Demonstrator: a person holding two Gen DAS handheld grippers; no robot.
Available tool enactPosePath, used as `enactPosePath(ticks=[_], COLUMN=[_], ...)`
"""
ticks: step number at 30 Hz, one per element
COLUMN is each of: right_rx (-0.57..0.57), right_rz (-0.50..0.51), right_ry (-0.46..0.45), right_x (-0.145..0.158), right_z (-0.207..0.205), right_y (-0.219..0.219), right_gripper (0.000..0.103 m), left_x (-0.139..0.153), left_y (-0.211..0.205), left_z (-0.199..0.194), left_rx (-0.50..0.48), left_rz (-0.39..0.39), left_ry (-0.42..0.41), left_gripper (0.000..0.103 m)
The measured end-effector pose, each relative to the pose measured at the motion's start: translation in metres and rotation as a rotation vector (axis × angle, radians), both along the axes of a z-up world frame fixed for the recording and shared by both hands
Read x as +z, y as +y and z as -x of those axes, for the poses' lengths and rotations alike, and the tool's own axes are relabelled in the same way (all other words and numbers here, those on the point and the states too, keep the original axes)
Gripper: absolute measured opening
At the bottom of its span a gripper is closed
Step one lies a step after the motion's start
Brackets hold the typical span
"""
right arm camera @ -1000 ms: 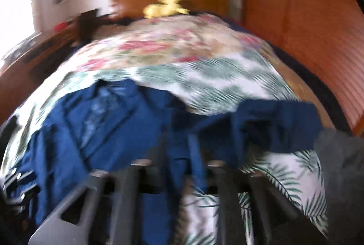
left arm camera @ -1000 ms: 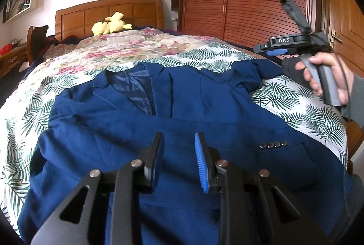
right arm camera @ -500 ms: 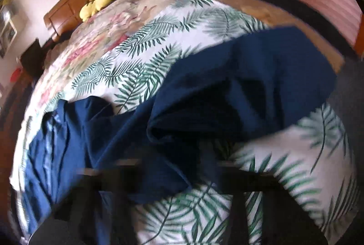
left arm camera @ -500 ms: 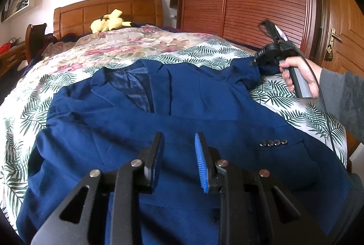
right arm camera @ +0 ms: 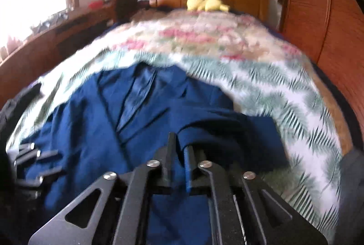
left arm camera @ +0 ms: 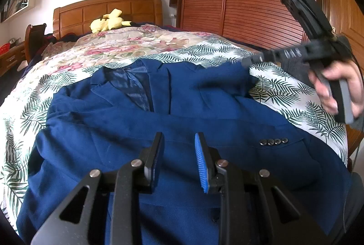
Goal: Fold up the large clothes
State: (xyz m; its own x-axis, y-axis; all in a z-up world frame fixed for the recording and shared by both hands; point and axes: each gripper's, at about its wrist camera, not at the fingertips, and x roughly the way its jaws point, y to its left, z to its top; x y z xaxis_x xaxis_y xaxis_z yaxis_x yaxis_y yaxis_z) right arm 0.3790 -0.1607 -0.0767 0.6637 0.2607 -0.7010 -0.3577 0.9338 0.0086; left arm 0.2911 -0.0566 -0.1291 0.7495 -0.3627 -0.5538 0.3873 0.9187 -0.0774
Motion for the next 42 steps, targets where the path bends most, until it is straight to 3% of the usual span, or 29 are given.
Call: enactPosePath(ticks=[2, 4, 5, 9, 13, 19, 24, 27, 28, 30, 31, 32, 34, 42], right_rx=[-0.011, -0.028, -0.033, -0.097, -0.226, -0.419, -0.512, -0.522, -0.525, -0.521, -0.513, -0.505, -0.475, -0.368], right_rz=[0.003, 0.006, 0.004, 0.01, 0.0, -0.014, -0.121, -0.15, -0.159, -0.155, -0.122, -0.094, -0.036, -0.006], right_ry=[0.041, 0.033, 0.031, -0.004, -0.001, 0.144, 0.254, 0.248, 0.242, 0.235, 0.228, 0.225, 0.203, -0.006], right_x=[-0.011, -0.014, -0.013, -0.003, -0.003, -0.048, -0.084, -0.089, -0.089, -0.088, -0.088, -0.089, -0.088, -0.028], right_z=[0.01, 0.021, 0.025, 0.028, 0.003, -0.055, -0.077, -0.08, -0.082, -0.085, -0.087, -0.09, -0.092, -0.065], right_y=[-0.001, -0.007, -0.011, -0.034, -0.071, -0.129, -0.162, -0.166, -0.167, -0.164, -0.159, -0.155, -0.144, -0.099], right_gripper=[0.045, 0.06, 0.062, 0.064, 0.064, 0.064, 0.064, 0.064, 0.064, 0.05, 0.027, 0.012, 0.002, 0.001], left_x=[0.0, 0.001, 0.001, 0.003, 0.004, 0.006, 0.011, 0.014, 0.015, 0.017, 0.017, 0.017, 0.017, 0.021], left_y=[0.0, 0.0, 0.0, -0.002, -0.004, -0.005, -0.002, 0.003, 0.006, 0.011, 0.013, 0.016, 0.02, 0.038], left_z=[0.0, 0.001, 0.001, 0.003, 0.005, 0.008, 0.014, 0.016, 0.017, 0.018, 0.019, 0.02, 0.022, 0.036], left_rx=[0.0, -0.001, -0.001, -0.002, -0.003, 0.002, 0.005, 0.006, 0.012, 0.027, 0.032, 0.041, 0.056, 0.088], left_rz=[0.001, 0.002, 0.001, -0.007, -0.016, -0.023, -0.014, 0.005, 0.01, 0.014, 0.013, 0.012, 0.006, -0.019], left_ry=[0.0, -0.002, -0.003, -0.012, -0.023, -0.04, -0.051, -0.035, -0.027, -0.014, -0.012, -0.007, 0.002, 0.006], left_gripper=[0.025, 0.025, 0.025, 0.025, 0.025, 0.025, 0.025, 0.025, 0.025, 0.025, 0.025, 0.025, 0.025, 0.025])
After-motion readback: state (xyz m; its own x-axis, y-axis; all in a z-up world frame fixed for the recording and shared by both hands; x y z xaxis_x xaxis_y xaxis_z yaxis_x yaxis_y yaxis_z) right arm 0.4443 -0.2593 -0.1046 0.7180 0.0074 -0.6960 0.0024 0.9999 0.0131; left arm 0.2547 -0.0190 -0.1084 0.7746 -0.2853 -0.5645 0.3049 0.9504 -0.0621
